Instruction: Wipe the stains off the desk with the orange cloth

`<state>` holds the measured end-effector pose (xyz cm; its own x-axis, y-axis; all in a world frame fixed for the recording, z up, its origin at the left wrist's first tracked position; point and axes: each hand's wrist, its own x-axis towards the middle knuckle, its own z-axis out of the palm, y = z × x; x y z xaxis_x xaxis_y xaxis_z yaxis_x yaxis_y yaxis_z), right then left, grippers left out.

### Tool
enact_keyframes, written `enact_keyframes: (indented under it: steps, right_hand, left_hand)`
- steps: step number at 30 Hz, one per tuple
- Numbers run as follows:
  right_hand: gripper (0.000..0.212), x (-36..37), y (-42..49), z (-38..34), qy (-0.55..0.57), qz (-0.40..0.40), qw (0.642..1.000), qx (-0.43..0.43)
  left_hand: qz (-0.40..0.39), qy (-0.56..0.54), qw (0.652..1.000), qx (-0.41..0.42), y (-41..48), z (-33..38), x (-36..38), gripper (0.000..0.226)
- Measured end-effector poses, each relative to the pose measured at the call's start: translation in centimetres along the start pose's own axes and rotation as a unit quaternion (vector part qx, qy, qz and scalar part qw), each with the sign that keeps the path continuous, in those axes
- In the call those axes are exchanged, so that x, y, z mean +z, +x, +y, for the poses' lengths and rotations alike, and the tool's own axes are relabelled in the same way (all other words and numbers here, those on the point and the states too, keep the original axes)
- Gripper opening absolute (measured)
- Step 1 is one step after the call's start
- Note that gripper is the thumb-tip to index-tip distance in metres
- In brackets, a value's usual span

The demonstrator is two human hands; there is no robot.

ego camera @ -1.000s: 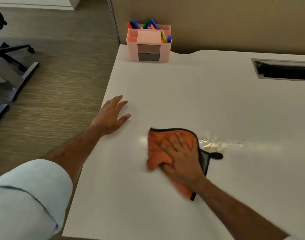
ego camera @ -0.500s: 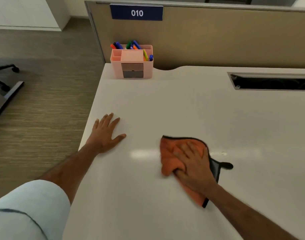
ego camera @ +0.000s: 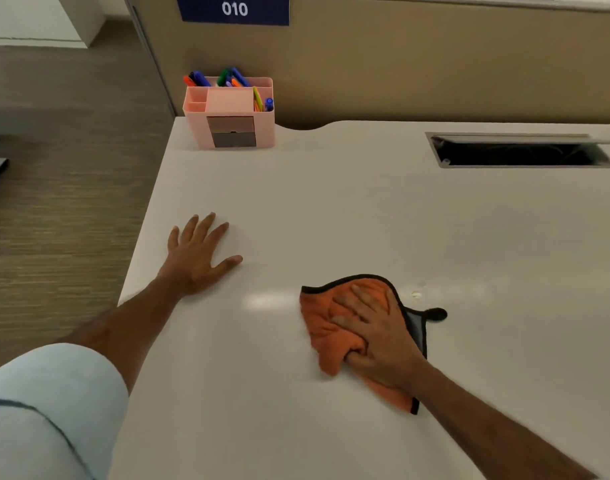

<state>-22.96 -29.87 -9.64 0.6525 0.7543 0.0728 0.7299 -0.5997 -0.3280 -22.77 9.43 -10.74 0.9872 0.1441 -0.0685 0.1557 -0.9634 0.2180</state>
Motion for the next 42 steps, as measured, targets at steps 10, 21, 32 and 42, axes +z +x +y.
enact_keyframes:
  steps: [10,21,32,42]
  right_hand:
    - [0.07,1.3,8.2,-2.7,-0.089,-0.01,0.994,0.057]
    - [0.056,-2.7,0.2,6.5,-0.108,0.082,0.937,0.323]
    - [0.055,5.6,3.7,-10.5,0.018,0.06,0.997,0.049]
    - [0.059,-5.5,-3.5,12.0,-0.077,0.12,0.88,0.453]
  left_hand:
    - [0.003,-0.002,1.0,-0.015,0.3,1.5,0.7,0.089]
    - [0.029,0.009,1.0,-0.009,0.2,1.4,1.0,0.083]
    - [0.013,0.01,1.0,-0.006,0.2,1.2,0.8,0.078]
    - [0.0,0.004,1.0,-0.011,0.1,1.8,0.5,0.084]
